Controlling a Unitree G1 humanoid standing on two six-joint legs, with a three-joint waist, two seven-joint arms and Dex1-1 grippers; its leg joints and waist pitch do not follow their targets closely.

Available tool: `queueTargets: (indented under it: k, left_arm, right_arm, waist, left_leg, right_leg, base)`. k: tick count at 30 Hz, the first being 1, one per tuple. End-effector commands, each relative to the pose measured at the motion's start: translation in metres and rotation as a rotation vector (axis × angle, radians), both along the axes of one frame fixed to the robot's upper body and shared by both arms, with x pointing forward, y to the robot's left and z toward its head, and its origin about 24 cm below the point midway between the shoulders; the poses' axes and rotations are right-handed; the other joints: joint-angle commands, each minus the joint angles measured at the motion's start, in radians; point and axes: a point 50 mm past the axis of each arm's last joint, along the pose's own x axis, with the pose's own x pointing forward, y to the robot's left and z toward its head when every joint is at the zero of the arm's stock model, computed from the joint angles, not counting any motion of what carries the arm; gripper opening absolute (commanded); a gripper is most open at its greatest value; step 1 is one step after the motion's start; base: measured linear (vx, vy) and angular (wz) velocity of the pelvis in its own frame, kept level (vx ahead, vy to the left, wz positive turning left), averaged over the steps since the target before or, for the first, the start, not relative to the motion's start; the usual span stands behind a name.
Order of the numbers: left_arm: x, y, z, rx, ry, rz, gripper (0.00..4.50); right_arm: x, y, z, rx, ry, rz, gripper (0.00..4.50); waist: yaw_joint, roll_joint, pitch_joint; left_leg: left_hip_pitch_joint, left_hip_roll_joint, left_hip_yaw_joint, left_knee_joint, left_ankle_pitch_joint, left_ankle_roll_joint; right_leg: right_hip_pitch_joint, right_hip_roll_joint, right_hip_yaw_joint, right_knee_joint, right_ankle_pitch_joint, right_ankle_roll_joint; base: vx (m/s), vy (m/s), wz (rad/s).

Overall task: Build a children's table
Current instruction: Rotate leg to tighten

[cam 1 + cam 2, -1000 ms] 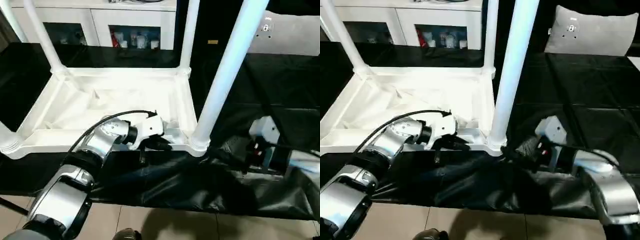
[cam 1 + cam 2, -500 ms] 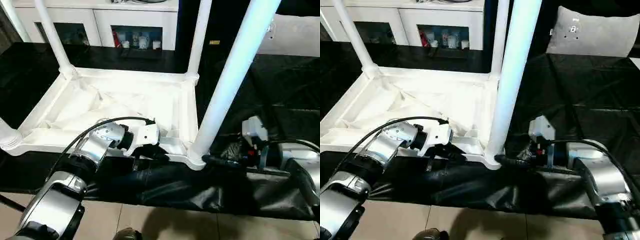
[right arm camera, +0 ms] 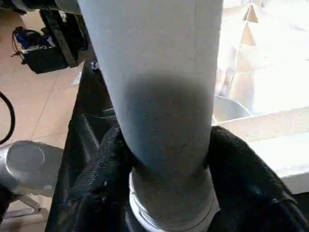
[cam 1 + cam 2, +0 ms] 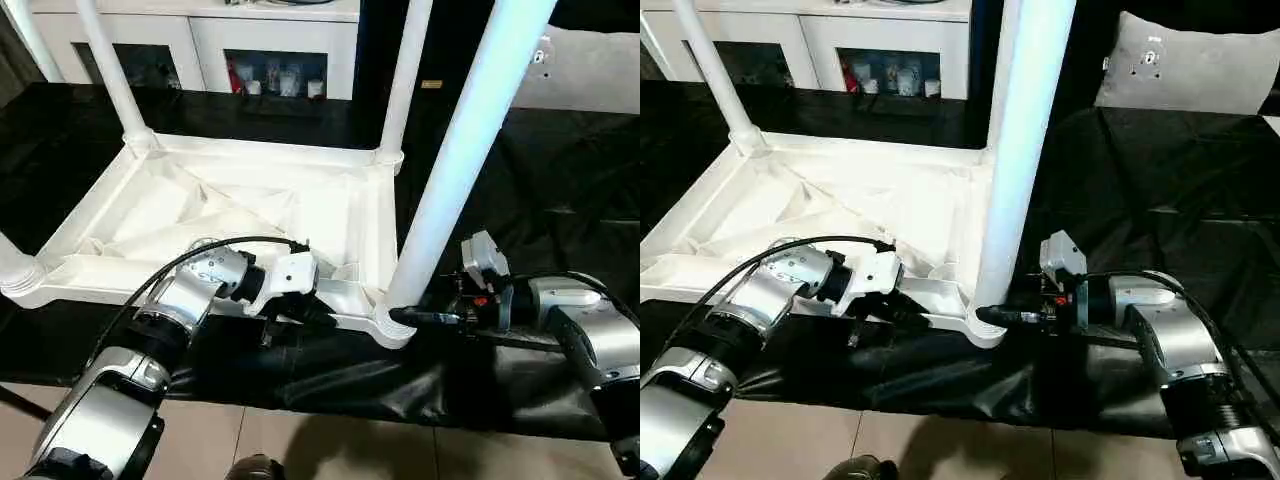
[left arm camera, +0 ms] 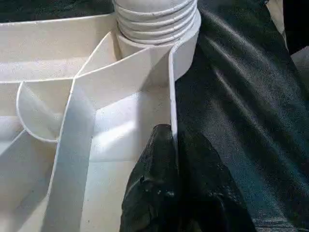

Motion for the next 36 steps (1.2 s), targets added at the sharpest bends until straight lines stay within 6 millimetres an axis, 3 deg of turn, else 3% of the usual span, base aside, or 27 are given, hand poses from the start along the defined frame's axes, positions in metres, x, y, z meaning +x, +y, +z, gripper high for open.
queueTargets:
  k: [1, 5, 7, 9, 10, 12, 13, 15, 17, 19, 20, 23, 24, 25, 27, 30, 36]
  left_arm:
    - [-0.006, 0.002, -0.008, 0.023, 0.050, -0.005, 0.00]
    - [-0.001, 0.001, -0.009, 0.031, 0.054, 0.081, 0.00]
    - [0.004, -0.005, -0.009, -0.010, 0.065, 0.179, 0.00]
    - [0.006, -0.008, -0.009, -0.032, 0.075, 0.222, 0.00]
    - [0.008, -0.014, -0.009, -0.060, 0.091, 0.277, 0.00]
    - [0.010, -0.020, -0.007, -0.087, 0.103, 0.325, 0.00]
    - [0.011, -0.024, -0.006, -0.100, 0.105, 0.352, 0.00]
    - [0.018, -0.037, -0.001, -0.147, 0.103, 0.450, 0.00]
    - [0.020, -0.041, 0.000, -0.148, 0.090, 0.483, 0.00]
    - [0.023, -0.047, 0.001, -0.144, 0.067, 0.531, 0.00]
    - [0.023, -0.053, 0.002, -0.141, 0.052, 0.553, 0.00]
    - [0.024, -0.071, 0.005, -0.112, 0.001, 0.597, 0.00]
    - [0.024, -0.072, 0.006, -0.106, -0.009, 0.601, 0.00]
    - [0.025, -0.076, 0.007, -0.108, -0.029, 0.609, 0.00]
    - [0.026, -0.077, 0.009, -0.120, -0.035, 0.619, 0.00]
    - [0.026, -0.076, 0.009, -0.115, -0.040, 0.611, 0.00]
    - [0.024, -0.062, 0.004, -0.084, -0.049, 0.549, 0.00]
  right_arm:
    - [0.000, -0.001, 0.002, 0.004, -0.006, 0.019, 2.05]
    - [-0.004, 0.003, -0.001, -0.011, -0.002, 0.014, 1.95]
    - [-0.002, 0.009, -0.008, -0.065, 0.000, -0.096, 1.94]
    - [0.001, 0.013, -0.011, -0.094, -0.015, -0.163, 1.93]
    - [0.006, 0.019, -0.014, -0.096, -0.003, -0.265, 1.92]
    - [0.011, 0.027, -0.015, -0.087, -0.002, -0.364, 1.92]
    - [0.014, 0.030, -0.016, -0.082, 0.011, -0.413, 1.92]
    - [0.025, 0.039, -0.019, -0.092, 0.047, -0.573, 1.91]
    - [0.028, 0.042, -0.020, -0.101, 0.049, -0.625, 1.91]
    - [0.033, 0.045, -0.019, -0.128, 0.029, -0.693, 1.91]
    - [0.036, 0.048, -0.020, -0.133, 0.039, -0.752, 1.91]
    - [0.041, 0.058, -0.021, -0.086, 0.098, -0.884, 1.91]
    - [0.041, 0.060, -0.022, -0.083, 0.102, -0.889, 2.26]
    - [0.040, 0.062, -0.021, -0.062, 0.099, -0.883, 2.61]
    - [0.037, 0.062, -0.020, -0.034, 0.093, -0.871, 2.64]
    - [0.036, 0.059, -0.018, -0.017, 0.088, -0.870, 2.93]
    - [0.032, 0.034, -0.006, 0.039, 0.019, -0.827, 3.49]
  waist:
    - [0.003, -0.010, -0.066]
    - [0.002, -0.010, -0.062]
    - [0.002, -0.008, -0.056]
    - [-0.005, -0.009, -0.050]
    - [-0.008, -0.003, -0.045]
    - [-0.024, -0.008, -0.041]
    - [-0.029, -0.004, -0.040]
    - [-0.045, -0.007, -0.040]
    - [-0.051, -0.006, -0.040]
    - [-0.051, -0.005, -0.042]
    - [-0.052, -0.011, -0.046]
    - [-0.053, -0.008, -0.053]
    - [-0.051, -0.008, -0.055]
    - [-0.049, -0.008, -0.055]
    - [-0.045, -0.004, -0.055]
    - [-0.041, -0.004, -0.053]
    - [-0.036, -0.003, -0.058]
  left_leg:
    - [0.020, 0.082, -0.025, -0.059, -0.033, 0.155]
    - [0.020, 0.082, -0.025, -0.061, -0.046, 0.149]
    - [0.023, 0.083, -0.026, -0.066, -0.060, 0.141]
    - [0.027, 0.082, -0.027, -0.076, -0.135, 0.095]
    - [0.027, 0.081, -0.028, -0.079, -0.149, 0.081]
    - [0.025, 0.077, -0.032, -0.089, -0.192, 0.037]
    - [0.022, 0.077, -0.034, -0.090, -0.196, 0.030]
    - [0.026, 0.075, -0.032, -0.092, -0.210, 0.012]
    - [0.028, 0.070, -0.031, -0.090, -0.210, 0.008]
    - [0.028, 0.070, -0.030, -0.088, -0.186, 0.013]
    - [0.026, 0.070, -0.027, -0.086, -0.150, 0.023]
    - [0.024, 0.070, -0.027, -0.081, -0.070, 0.053]
    - [0.023, 0.069, -0.028, -0.079, -0.044, 0.064]
    - [0.023, 0.070, -0.027, -0.079, -0.038, 0.070]
    - [0.024, 0.072, -0.027, -0.079, -0.050, 0.084]
    - [0.025, 0.074, -0.027, -0.082, -0.072, 0.080]
    - [0.023, 0.073, -0.028, -0.079, -0.064, 0.083]
  right_leg:
    - [0.039, -0.102, 0.039, -0.051, 0.187, -0.320]
    - [0.039, -0.103, 0.040, -0.055, 0.168, -0.320]
    - [0.035, -0.101, 0.041, -0.060, 0.137, -0.314]
    - [0.034, -0.105, 0.044, -0.074, 0.006, -0.305]
    - [0.033, -0.105, 0.045, -0.076, -0.024, -0.301]
    - [0.037, -0.104, 0.048, -0.086, -0.114, -0.281]
    - [0.038, -0.105, 0.048, -0.085, -0.125, -0.275]
    - [0.031, -0.102, 0.050, -0.089, -0.134, -0.269]
    - [0.030, -0.103, 0.053, -0.094, -0.159, -0.262]
    - [0.030, -0.102, 0.054, -0.095, -0.134, -0.253]
    - [0.033, -0.100, 0.054, -0.092, -0.080, -0.252]
    - [0.036, -0.099, 0.052, -0.080, 0.054, -0.262]
    - [0.038, -0.099, 0.049, -0.077, 0.096, -0.265]
    - [0.040, -0.100, 0.049, -0.076, 0.112, -0.266]
    - [0.040, -0.101, 0.048, -0.077, 0.138, -0.263]
    - [0.040, -0.102, 0.048, -0.079, 0.125, -0.260]
    - [0.048, -0.104, 0.049, -0.077, 0.165, -0.253]
  base:
    - [0.000, 0.000, 0.00]
    - [0.000, 0.000, 0.00]
    - [0.000, 0.000, 0.00]
    - [0.000, 0.000, 0.00]
    - [0.000, 0.000, 0.00]
    - [0.000, 0.000, 0.00]
    - [0.000, 0.000, 0.00]
    - [0.000, 0.000, 0.00]
    - [0.000, 0.000, 0.00]
    - [0.000, 0.000, 0.00]
    - [0.000, 0.000, 0.00]
    - [0.000, 0.000, 0.00]
    - [0.000, 0.000, 0.00]
    - [0.000, 0.000, 0.00]
    - [0.000, 0.000, 0.00]
    - [0.000, 0.000, 0.00]
    - [0.000, 0.000, 0.00]
